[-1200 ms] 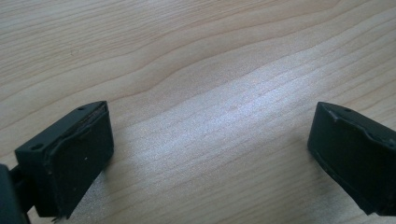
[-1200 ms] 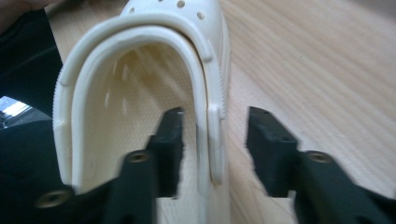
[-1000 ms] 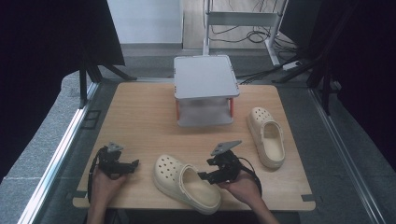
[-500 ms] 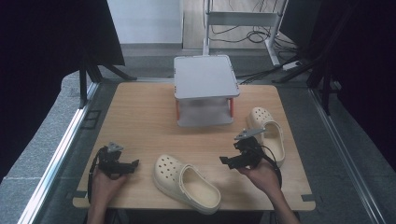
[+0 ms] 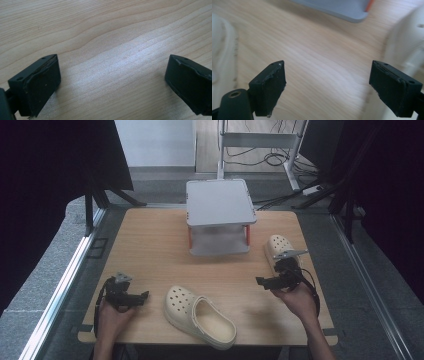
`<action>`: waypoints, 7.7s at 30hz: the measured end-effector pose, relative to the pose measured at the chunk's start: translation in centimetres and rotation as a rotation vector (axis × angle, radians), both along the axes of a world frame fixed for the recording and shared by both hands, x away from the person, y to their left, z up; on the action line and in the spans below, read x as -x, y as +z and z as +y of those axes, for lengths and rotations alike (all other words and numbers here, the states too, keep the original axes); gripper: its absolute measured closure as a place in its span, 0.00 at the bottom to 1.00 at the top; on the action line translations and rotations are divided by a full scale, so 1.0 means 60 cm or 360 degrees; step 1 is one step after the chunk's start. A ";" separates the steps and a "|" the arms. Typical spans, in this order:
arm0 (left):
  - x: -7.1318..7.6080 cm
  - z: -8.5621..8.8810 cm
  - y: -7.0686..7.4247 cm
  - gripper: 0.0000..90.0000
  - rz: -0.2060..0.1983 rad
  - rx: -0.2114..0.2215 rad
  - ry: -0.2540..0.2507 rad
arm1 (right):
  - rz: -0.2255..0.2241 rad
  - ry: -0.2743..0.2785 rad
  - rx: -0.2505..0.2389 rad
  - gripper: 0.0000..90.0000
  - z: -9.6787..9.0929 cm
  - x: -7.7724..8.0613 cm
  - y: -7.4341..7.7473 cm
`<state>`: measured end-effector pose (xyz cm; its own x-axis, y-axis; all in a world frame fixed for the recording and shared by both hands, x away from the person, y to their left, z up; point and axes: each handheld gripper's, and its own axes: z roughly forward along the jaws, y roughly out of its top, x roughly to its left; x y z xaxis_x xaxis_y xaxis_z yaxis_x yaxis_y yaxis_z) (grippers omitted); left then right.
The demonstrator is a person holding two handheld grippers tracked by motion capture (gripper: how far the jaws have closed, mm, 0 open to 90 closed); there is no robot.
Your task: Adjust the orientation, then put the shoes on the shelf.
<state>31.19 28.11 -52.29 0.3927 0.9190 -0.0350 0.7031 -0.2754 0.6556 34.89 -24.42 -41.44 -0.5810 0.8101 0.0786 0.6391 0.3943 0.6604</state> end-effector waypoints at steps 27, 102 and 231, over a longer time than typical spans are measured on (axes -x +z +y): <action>0.000 0.000 0.000 0.00 -0.0001 0.0000 0.0000 | 0.0075 -0.0344 0.0028 0.66 -0.076 -0.141 -0.060; 0.000 -0.001 0.000 0.00 -0.0002 0.0000 0.0009 | 0.0094 0.0644 0.0023 0.82 0.277 0.036 -0.059; -0.001 -0.001 0.000 0.00 -0.0003 -0.0003 0.0006 | 0.0098 0.0554 0.0117 0.71 0.209 0.034 0.113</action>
